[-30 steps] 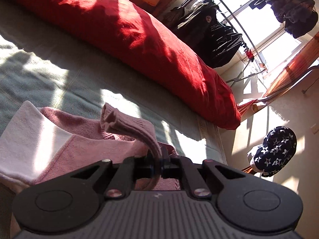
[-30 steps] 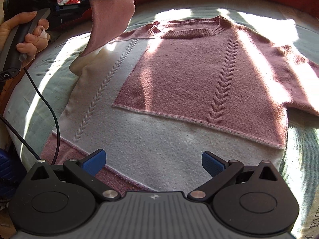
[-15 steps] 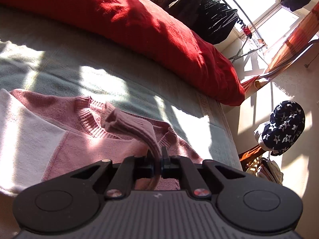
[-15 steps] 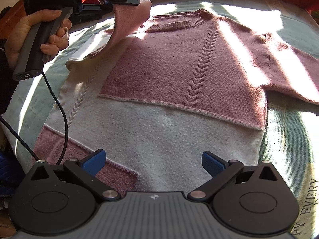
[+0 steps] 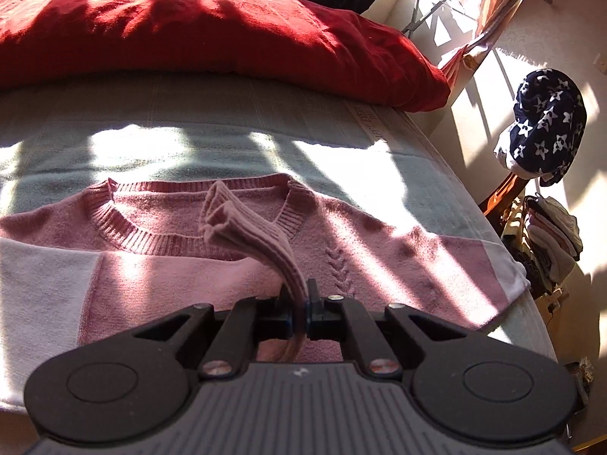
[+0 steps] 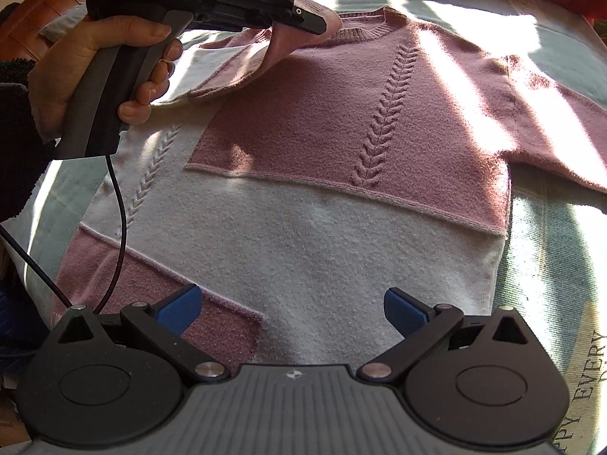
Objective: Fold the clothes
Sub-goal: 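Lower the sleeve onto the sweater body and open the left tool, then press the open left tool along the folded sleeve edge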
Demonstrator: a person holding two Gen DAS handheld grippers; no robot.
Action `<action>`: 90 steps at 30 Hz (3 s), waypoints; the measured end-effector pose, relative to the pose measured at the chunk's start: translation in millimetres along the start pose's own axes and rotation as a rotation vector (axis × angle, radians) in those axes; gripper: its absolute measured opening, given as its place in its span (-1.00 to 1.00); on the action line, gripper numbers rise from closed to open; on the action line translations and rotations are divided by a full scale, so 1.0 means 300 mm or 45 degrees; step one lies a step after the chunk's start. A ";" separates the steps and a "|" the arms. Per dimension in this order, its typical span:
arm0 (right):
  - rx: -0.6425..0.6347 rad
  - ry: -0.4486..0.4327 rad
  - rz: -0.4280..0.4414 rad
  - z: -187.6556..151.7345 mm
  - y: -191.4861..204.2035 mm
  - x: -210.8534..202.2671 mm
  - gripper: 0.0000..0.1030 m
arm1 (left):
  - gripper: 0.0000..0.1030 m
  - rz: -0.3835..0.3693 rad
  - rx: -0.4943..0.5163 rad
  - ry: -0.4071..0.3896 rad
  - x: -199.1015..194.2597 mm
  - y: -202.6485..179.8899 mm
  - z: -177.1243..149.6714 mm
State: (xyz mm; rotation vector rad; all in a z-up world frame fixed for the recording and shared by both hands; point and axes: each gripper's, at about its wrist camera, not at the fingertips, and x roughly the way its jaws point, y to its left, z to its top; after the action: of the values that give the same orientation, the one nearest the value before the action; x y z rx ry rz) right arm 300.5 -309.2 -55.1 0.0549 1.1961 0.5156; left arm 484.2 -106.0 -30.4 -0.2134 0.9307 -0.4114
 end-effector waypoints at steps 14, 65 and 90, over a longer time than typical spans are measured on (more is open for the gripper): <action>0.038 0.013 -0.023 -0.010 -0.020 0.018 1.00 | -0.53 -0.033 0.136 0.071 0.049 -0.051 -0.034; 0.429 -0.299 0.075 0.491 -0.117 0.267 1.00 | -0.14 0.124 -0.250 -0.004 -0.242 0.676 -0.160; 0.329 -0.296 -0.183 0.480 -0.034 0.240 1.00 | -0.05 0.018 -0.142 -0.055 -0.119 0.783 0.003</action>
State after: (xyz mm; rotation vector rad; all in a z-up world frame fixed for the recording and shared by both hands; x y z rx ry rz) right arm 452.4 -256.0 -66.5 0.2418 1.0233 0.2191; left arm 525.0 121.3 -86.3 -0.3158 0.9126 -0.3408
